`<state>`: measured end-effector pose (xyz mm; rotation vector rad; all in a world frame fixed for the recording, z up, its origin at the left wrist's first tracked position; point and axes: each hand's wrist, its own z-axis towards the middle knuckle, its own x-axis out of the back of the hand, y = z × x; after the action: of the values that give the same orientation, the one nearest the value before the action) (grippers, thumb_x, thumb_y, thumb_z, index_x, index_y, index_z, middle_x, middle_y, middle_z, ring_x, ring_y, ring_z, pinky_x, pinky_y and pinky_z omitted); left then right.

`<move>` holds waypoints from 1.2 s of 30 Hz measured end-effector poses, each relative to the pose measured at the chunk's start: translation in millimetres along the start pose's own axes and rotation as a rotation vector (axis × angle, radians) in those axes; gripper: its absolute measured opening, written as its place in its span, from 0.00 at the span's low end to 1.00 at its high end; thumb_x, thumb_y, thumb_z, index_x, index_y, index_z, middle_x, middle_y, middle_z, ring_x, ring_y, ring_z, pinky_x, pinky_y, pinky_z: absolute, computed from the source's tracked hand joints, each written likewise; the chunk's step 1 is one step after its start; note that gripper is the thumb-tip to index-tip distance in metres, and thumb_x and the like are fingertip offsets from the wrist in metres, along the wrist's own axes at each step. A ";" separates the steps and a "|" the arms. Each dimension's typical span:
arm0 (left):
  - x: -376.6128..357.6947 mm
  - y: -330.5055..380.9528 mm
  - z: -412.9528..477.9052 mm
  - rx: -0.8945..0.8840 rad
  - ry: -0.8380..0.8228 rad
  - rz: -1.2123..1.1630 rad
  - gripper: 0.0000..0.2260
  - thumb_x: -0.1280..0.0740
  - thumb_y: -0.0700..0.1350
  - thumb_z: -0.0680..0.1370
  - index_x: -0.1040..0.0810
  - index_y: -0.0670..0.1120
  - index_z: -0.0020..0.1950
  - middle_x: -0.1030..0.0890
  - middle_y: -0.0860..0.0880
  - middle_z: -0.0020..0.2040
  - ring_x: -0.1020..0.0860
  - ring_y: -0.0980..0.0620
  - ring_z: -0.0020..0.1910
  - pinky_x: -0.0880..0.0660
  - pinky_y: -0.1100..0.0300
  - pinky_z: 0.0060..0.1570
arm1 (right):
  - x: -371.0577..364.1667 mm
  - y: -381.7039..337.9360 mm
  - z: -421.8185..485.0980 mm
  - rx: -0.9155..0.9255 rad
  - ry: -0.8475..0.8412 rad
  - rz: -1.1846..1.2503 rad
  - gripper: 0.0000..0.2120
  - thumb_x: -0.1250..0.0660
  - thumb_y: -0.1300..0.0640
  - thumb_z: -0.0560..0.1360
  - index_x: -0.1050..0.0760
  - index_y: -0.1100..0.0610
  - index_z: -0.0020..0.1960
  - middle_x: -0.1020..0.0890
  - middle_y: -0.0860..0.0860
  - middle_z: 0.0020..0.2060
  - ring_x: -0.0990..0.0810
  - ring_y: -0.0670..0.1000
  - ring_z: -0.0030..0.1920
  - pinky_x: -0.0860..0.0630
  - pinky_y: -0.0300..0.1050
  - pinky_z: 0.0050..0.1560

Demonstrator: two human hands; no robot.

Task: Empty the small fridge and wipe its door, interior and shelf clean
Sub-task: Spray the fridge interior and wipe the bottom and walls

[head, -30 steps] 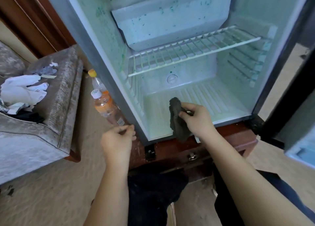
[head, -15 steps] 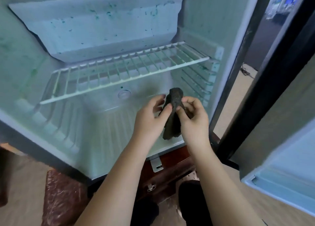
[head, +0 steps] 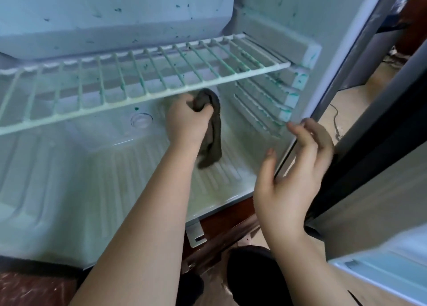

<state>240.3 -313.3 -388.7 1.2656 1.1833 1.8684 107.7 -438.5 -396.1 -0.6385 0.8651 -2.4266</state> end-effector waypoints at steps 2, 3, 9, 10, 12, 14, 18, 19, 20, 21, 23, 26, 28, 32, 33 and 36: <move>-10.0 1.3 11.6 -0.052 0.134 -0.020 0.07 0.28 0.46 0.74 0.24 0.46 0.41 0.21 0.48 0.38 0.23 0.48 0.41 0.34 0.61 0.38 | -1.7 1.2 0.4 -0.015 -0.030 -0.009 0.22 0.35 0.71 0.72 0.32 0.65 0.66 0.37 0.60 0.70 0.39 0.53 0.73 0.42 0.40 0.72; -16.8 2.7 16.4 -0.094 0.193 -0.025 0.07 0.28 0.46 0.74 0.22 0.44 0.42 0.21 0.47 0.39 0.21 0.47 0.42 0.34 0.61 0.38 | -2.6 3.3 1.5 -0.017 -0.037 -0.011 0.24 0.35 0.71 0.72 0.33 0.66 0.67 0.39 0.60 0.71 0.42 0.51 0.74 0.45 0.39 0.72; -59.1 2.5 25.7 -0.233 0.286 -0.026 0.10 0.30 0.44 0.77 0.17 0.38 0.51 0.16 0.41 0.47 0.19 0.42 0.47 0.33 0.61 0.43 | -7.2 16.9 9.1 -0.014 -0.042 0.041 0.29 0.35 0.74 0.71 0.40 0.69 0.70 0.41 0.64 0.73 0.45 0.55 0.76 0.45 0.42 0.74; -64.7 0.5 22.5 -0.273 0.282 -0.045 0.10 0.32 0.42 0.78 0.17 0.36 0.51 0.16 0.38 0.47 0.20 0.40 0.47 0.33 0.61 0.44 | -7.4 18.3 9.4 -0.010 -0.051 0.046 0.29 0.35 0.74 0.71 0.40 0.69 0.70 0.41 0.64 0.73 0.45 0.55 0.76 0.45 0.45 0.75; -73.6 -3.5 17.6 -0.287 0.269 -0.098 0.11 0.36 0.38 0.79 0.19 0.32 0.53 0.18 0.35 0.50 0.21 0.38 0.50 0.33 0.62 0.48 | -6.1 20.8 9.2 0.005 -0.074 0.047 0.30 0.35 0.75 0.71 0.41 0.69 0.70 0.42 0.65 0.73 0.45 0.56 0.76 0.45 0.46 0.75; -76.2 -4.3 16.6 -0.249 0.218 -0.171 0.12 0.38 0.38 0.81 0.21 0.32 0.56 0.21 0.34 0.56 0.24 0.38 0.56 0.35 0.65 0.54 | -3.8 22.7 8.8 0.013 -0.093 0.050 0.30 0.35 0.75 0.71 0.41 0.69 0.71 0.43 0.65 0.73 0.46 0.55 0.76 0.46 0.45 0.75; -71.8 -3.1 9.9 -0.251 0.237 -0.279 0.13 0.34 0.42 0.77 0.19 0.31 0.44 0.20 0.35 0.46 0.22 0.39 0.47 0.33 0.63 0.46 | -2.0 21.9 8.0 0.009 -0.120 0.104 0.31 0.36 0.76 0.71 0.42 0.69 0.72 0.45 0.65 0.74 0.48 0.55 0.77 0.46 0.42 0.74; -71.3 -2.3 2.4 -0.243 0.247 -0.304 0.13 0.33 0.42 0.76 0.18 0.32 0.43 0.20 0.37 0.44 0.21 0.41 0.46 0.31 0.62 0.47 | -2.7 21.4 7.6 0.001 -0.122 0.118 0.32 0.37 0.76 0.71 0.42 0.68 0.72 0.45 0.65 0.75 0.48 0.54 0.77 0.45 0.44 0.75; -71.2 -0.9 -8.1 -0.238 0.247 -0.332 0.12 0.32 0.43 0.74 0.17 0.33 0.44 0.19 0.39 0.43 0.21 0.43 0.44 0.30 0.62 0.47 | -3.3 20.7 7.6 -0.012 -0.122 0.130 0.32 0.37 0.76 0.71 0.42 0.68 0.72 0.45 0.64 0.75 0.48 0.54 0.77 0.45 0.46 0.75; -71.7 1.2 -20.1 -0.233 0.237 -0.355 0.11 0.32 0.43 0.74 0.16 0.34 0.44 0.19 0.41 0.42 0.22 0.47 0.44 0.29 0.62 0.47 | -3.6 20.5 7.8 -0.023 -0.122 0.138 0.32 0.37 0.76 0.71 0.43 0.67 0.72 0.45 0.64 0.75 0.48 0.53 0.77 0.44 0.48 0.75; -72.0 2.2 -40.7 -0.238 0.196 -0.382 0.10 0.31 0.43 0.72 0.15 0.37 0.45 0.18 0.43 0.42 0.21 0.50 0.43 0.28 0.64 0.46 | -3.4 20.5 7.2 -0.036 -0.122 0.149 0.33 0.37 0.75 0.71 0.43 0.66 0.73 0.46 0.63 0.75 0.48 0.53 0.77 0.43 0.50 0.75; -65.4 -1.1 -50.6 -0.278 0.111 -0.390 0.10 0.30 0.44 0.72 0.15 0.39 0.47 0.17 0.45 0.42 0.19 0.48 0.43 0.25 0.61 0.46 | -2.3 19.7 6.3 -0.045 -0.132 0.159 0.33 0.37 0.75 0.71 0.43 0.66 0.73 0.46 0.62 0.76 0.48 0.52 0.77 0.43 0.47 0.75; -61.5 -3.5 -43.0 -0.319 0.076 -0.357 0.10 0.31 0.44 0.72 0.15 0.39 0.47 0.17 0.45 0.43 0.18 0.48 0.44 0.24 0.59 0.47 | -2.5 19.2 6.2 -0.058 -0.136 0.174 0.32 0.37 0.75 0.71 0.43 0.66 0.73 0.46 0.61 0.76 0.48 0.52 0.77 0.43 0.48 0.75; -64.4 -7.8 -13.0 -0.290 0.122 -0.309 0.11 0.32 0.45 0.72 0.15 0.40 0.47 0.15 0.46 0.44 0.17 0.49 0.44 0.22 0.52 0.49 | -4.6 20.3 6.5 -0.052 -0.118 0.185 0.31 0.38 0.75 0.72 0.42 0.66 0.72 0.45 0.61 0.76 0.48 0.52 0.77 0.41 0.59 0.73; -65.6 -9.1 -7.5 -0.268 0.124 -0.323 0.10 0.31 0.45 0.72 0.15 0.41 0.48 0.15 0.47 0.44 0.17 0.49 0.44 0.21 0.51 0.49 | -5.1 21.1 6.6 -0.050 -0.110 0.184 0.31 0.38 0.75 0.72 0.42 0.66 0.72 0.45 0.61 0.75 0.47 0.52 0.77 0.40 0.59 0.73; -66.5 -10.0 -2.2 -0.230 0.095 -0.349 0.11 0.31 0.45 0.71 0.16 0.42 0.50 0.15 0.47 0.45 0.16 0.49 0.46 0.21 0.53 0.50 | -6.6 22.1 7.0 -0.044 -0.085 0.196 0.30 0.39 0.76 0.72 0.41 0.66 0.72 0.43 0.60 0.75 0.47 0.53 0.77 0.40 0.61 0.73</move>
<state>263.3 -365.0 -425.1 0.7968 1.1169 1.7574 123.0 -453.0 -407.9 -0.6369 0.9043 -2.1953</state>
